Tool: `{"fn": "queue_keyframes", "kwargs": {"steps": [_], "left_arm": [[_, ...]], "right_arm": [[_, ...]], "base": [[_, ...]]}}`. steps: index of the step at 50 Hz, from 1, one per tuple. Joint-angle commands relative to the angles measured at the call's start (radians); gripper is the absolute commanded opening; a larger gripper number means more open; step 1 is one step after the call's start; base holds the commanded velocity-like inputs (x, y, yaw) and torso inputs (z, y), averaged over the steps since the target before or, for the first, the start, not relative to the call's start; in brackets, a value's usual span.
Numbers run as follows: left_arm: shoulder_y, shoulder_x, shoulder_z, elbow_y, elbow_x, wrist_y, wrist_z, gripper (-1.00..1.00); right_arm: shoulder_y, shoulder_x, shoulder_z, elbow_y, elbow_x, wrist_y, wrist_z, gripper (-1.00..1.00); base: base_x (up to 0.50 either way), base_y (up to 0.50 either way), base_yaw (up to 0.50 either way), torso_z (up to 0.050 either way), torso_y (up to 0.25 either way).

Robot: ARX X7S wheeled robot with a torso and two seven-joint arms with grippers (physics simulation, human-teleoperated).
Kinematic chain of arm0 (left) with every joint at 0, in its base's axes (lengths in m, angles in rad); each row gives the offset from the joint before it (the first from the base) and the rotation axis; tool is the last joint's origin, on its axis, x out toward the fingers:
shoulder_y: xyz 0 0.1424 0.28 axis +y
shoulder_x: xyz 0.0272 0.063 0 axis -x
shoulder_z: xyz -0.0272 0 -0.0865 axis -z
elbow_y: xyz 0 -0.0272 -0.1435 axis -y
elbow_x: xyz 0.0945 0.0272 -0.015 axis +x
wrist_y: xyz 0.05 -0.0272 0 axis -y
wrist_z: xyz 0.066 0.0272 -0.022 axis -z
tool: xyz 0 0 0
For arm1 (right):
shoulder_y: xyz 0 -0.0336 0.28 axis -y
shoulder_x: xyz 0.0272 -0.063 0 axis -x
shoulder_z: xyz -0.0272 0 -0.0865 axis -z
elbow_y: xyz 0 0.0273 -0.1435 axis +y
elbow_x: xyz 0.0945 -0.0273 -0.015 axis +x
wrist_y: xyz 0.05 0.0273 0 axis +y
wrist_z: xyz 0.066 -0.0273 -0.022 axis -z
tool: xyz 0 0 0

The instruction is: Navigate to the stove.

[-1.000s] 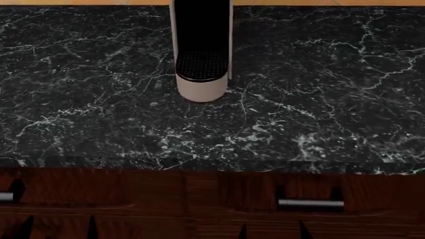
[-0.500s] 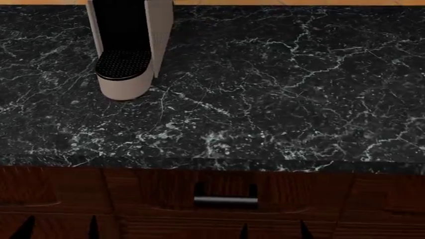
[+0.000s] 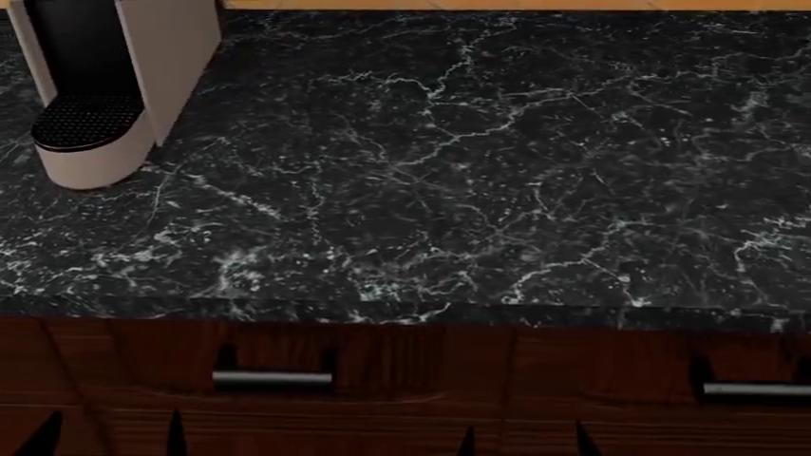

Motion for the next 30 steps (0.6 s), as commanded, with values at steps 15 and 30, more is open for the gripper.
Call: {"fn": "queue_keyframes", "kwargs": {"steps": [15,30], "left_arm": [[-0.003,-0.014,0.014,0.001,-0.005,0.003,-0.023,1.00],[-0.003,-0.022,0.024,0.001,-0.013,0.002,-0.028,1.00]], "right_arm": [[0.007,0.011,-0.006,0.004,-0.007,0.031,0.046,1.00],[0.008,0.019,-0.020,-0.008,-0.001,0.042,0.050,1.00]], "base": [[-0.01,-0.50,0.00,0.000,0.000],[-0.02,-0.48,0.00,0.000,0.000]]}}
